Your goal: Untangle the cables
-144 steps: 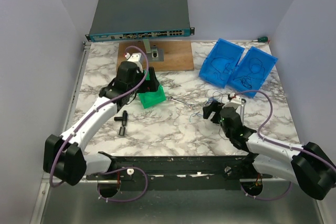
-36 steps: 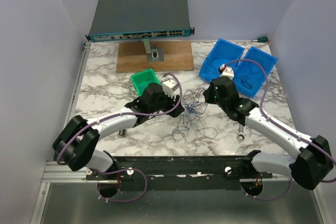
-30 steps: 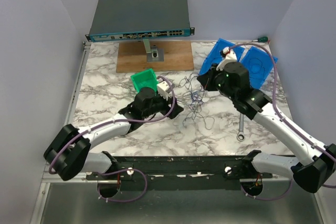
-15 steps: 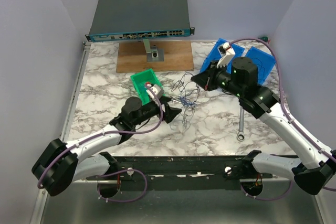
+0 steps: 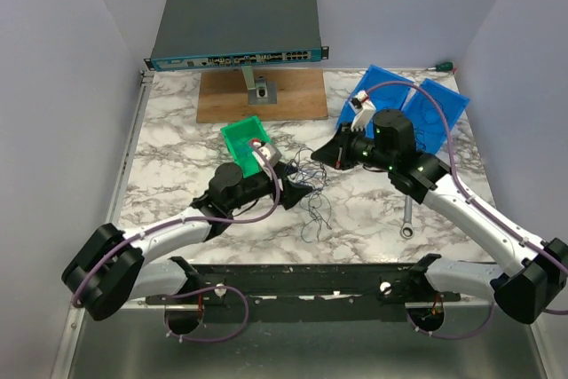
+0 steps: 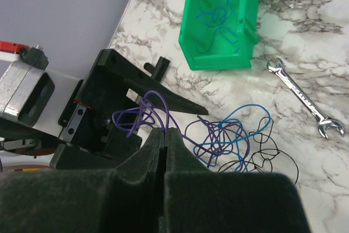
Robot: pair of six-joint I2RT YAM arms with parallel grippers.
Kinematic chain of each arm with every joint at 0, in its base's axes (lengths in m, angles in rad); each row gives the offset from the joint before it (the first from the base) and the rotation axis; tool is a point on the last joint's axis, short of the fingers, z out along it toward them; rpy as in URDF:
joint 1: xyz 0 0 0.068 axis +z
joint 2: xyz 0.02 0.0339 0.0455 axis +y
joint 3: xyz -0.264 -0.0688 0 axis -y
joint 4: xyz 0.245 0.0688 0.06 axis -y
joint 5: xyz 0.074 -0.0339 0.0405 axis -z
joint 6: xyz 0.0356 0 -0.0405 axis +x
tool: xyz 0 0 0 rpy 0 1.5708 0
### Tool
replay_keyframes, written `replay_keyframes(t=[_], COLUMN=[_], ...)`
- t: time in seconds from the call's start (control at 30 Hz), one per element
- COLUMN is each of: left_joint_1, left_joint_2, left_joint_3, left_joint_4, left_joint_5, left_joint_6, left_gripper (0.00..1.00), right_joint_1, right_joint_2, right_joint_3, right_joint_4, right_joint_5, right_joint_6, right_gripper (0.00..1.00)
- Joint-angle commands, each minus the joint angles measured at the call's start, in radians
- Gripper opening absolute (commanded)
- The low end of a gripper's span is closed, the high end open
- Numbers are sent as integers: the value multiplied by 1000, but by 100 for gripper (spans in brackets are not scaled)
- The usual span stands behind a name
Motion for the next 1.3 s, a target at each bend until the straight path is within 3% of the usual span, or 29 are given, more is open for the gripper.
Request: replay_keyframes(t=[0.0,0.03,0.13,0.17,0.3,0.47,0.63,0.83,1.03,1.27], left_joint_1=[0,0,1,3,46,187,209,209,217,218], left_joint_2=[85,104,164,168,121,56,2,-8,-29,-47], left_joint_3=[72,85,152,169,143,78,69,72,88,108], left_joint_4=[56,55,-11,-54,-135,-156,-246,-287,-417,-502], left_joint_5=[127,142,186,177,19,20,-99,-139,-348,-472], left_joint_6=[-53,-56,-61,-55,-62,-148,-129,-119,-138,-142], left_gripper=[71,63,5,0,0,0,0,0,0,0], right_joint_1=[13,14,15,15,15,15,15,15,14,15], right_joint_2=[9,6,2,0,-69,-138,-230,-316,-333,-398], right_joint_3=[-27,-35,-60,-59,-64,-73,-130,-175,-61,21], right_joint_4=[75,79,90,75,-22,-162,-220,-206,-314,-239], right_joint_5=[-73,-73,-66,-39,249,788,1164,1262,1470,1423], right_joint_6=[42,47,48,37,15,40,159,167,179,47], right_gripper=[1,1,1,1,1,1,1,1,1,1])
